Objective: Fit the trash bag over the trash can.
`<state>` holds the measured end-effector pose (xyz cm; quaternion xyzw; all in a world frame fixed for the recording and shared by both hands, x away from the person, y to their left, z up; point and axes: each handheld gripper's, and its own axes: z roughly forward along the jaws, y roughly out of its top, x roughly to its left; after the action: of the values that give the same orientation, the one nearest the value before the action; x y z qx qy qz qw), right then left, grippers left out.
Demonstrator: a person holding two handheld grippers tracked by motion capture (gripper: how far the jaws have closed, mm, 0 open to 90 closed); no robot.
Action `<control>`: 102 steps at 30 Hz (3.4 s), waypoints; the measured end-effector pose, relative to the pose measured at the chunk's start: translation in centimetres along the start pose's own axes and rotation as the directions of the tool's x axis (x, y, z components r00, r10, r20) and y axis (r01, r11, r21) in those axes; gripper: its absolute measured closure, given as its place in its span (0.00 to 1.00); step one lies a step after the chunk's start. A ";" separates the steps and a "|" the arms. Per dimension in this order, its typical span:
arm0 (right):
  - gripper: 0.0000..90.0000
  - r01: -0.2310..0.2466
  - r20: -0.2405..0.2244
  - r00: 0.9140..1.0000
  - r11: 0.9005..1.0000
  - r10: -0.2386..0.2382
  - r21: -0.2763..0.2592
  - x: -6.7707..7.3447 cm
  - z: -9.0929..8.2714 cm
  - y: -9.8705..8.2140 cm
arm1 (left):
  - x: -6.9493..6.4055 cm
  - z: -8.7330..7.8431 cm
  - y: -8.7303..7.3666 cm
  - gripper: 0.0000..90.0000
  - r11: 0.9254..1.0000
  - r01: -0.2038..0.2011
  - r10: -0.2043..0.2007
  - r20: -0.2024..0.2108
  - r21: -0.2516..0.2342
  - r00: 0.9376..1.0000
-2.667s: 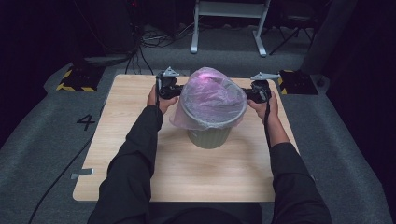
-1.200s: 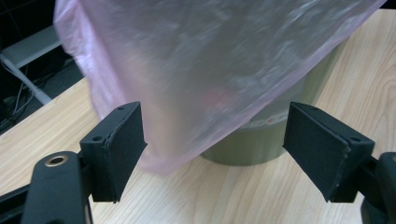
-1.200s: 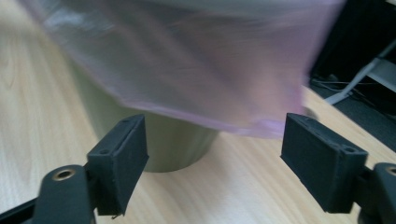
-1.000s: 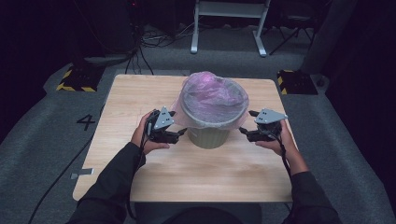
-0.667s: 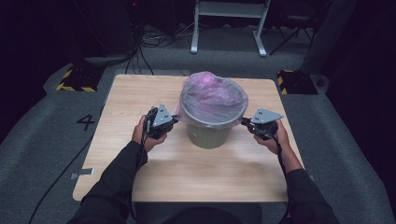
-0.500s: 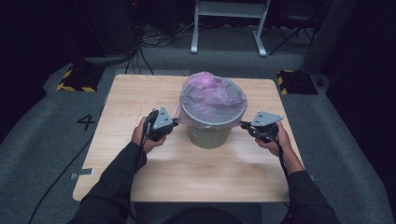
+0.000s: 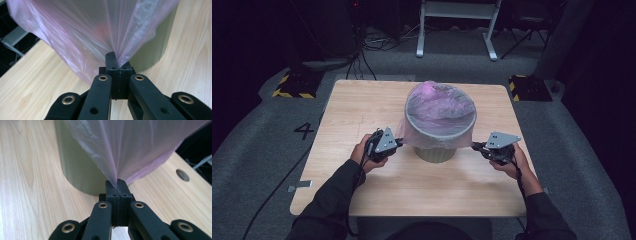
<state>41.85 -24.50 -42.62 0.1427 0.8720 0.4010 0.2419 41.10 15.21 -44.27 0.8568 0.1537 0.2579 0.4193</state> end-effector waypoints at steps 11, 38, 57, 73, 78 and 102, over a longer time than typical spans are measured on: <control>1.00 0.060 -0.042 0.998 0.982 -0.053 0.179 1.0 3.5 -2.7 | -1.4 2.3 -0.6 1.00 0.987 -0.103 0.103 -0.001 0.121 0.995; 1.00 0.053 0.378 0.925 0.997 -0.030 -0.049 0.8 1.7 0.8 | -1.2 0.6 0.8 0.93 0.998 0.031 -0.036 -0.096 -0.054 0.995; 1.00 0.161 0.218 0.962 0.987 -0.164 0.029 2.0 2.1 -1.4 | -3.3 2.6 -0.4 1.00 0.978 -0.183 0.181 0.030 0.104 0.983; 0.34 -0.124 -0.006 0.992 0.992 0.124 -0.022 -0.3 -0.3 -2.8 | -1.8 -0.1 -2.9 0.19 0.986 0.157 -0.155 -0.044 0.053 0.987; 0.28 -0.219 -0.084 0.975 0.961 0.207 -0.167 -1.8 -4.5 -2.0 | -1.3 -2.1 -4.8 0.18 0.941 0.335 -0.335 -0.023 0.047 0.942; 0.44 -0.167 -0.054 0.985 0.985 0.164 -0.052 -6.5 2.1 14.9 | -1.8 -1.3 -7.6 0.18 0.917 0.324 -0.332 -0.006 0.234 0.943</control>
<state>49.26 -16.58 -30.32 0.1979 0.8512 0.4475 0.1900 38.46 19.74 -50.19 0.8661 0.3170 0.1495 0.3564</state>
